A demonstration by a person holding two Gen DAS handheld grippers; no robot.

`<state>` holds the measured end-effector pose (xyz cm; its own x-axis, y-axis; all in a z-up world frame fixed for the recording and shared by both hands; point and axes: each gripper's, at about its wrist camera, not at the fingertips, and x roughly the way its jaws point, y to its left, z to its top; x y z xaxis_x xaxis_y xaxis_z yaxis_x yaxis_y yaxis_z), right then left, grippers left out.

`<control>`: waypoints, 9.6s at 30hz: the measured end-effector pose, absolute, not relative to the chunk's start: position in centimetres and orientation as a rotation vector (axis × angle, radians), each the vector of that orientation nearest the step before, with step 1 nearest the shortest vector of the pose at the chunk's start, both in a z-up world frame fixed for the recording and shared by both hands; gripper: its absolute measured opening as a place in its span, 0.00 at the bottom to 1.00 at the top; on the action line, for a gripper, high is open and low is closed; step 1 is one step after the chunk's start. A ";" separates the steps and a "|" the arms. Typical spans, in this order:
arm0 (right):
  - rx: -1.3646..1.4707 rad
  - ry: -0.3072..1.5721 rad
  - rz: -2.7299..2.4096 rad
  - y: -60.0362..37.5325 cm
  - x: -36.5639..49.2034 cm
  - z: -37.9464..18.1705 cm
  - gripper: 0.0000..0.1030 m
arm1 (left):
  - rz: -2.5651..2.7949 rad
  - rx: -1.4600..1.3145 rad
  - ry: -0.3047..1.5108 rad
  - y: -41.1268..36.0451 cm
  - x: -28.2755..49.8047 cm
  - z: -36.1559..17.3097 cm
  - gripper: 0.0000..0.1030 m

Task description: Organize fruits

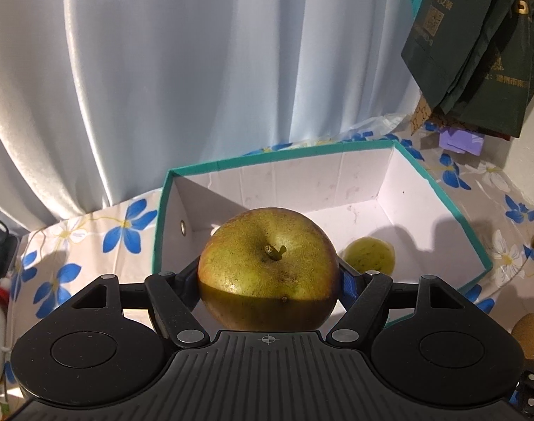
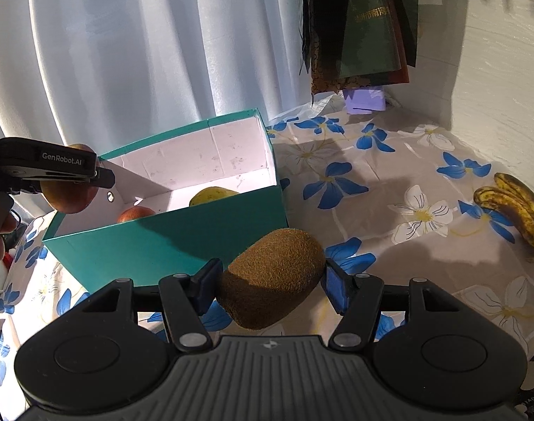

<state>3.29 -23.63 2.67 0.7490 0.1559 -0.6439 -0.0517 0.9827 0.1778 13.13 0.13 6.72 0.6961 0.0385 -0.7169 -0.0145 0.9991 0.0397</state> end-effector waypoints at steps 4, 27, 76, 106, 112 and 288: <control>0.154 0.719 0.103 -23.8 3.5 2.7 0.60 | 0.025 0.025 0.815 0.0 13.8 6.2 0.75; 0.163 0.725 0.099 -23.7 4.4 2.8 0.60 | 0.028 0.042 0.961 -0.5 17.6 1.2 0.75; 0.144 0.697 0.118 -23.5 4.7 3.8 0.60 | 0.103 0.037 0.888 -0.6 13.0 4.1 1.00; -0.010 0.657 0.222 -17.4 12.7 3.5 0.60 | 0.290 -0.368 0.870 6.8 4.9 4.7 1.00; -0.052 0.718 0.193 -16.5 14.1 1.8 0.56 | 0.276 -0.363 0.877 6.8 5.4 4.4 1.00; 0.069 0.579 0.081 -21.4 2.9 6.2 0.39 | 0.036 0.013 0.836 -1.4 15.7 4.8 0.70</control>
<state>2.94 -21.42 6.20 0.8340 0.0960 -0.5434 -0.0575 0.9945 0.0875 15.67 -1.37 4.79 0.6697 0.0373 -0.7417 -0.0267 0.9993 0.0262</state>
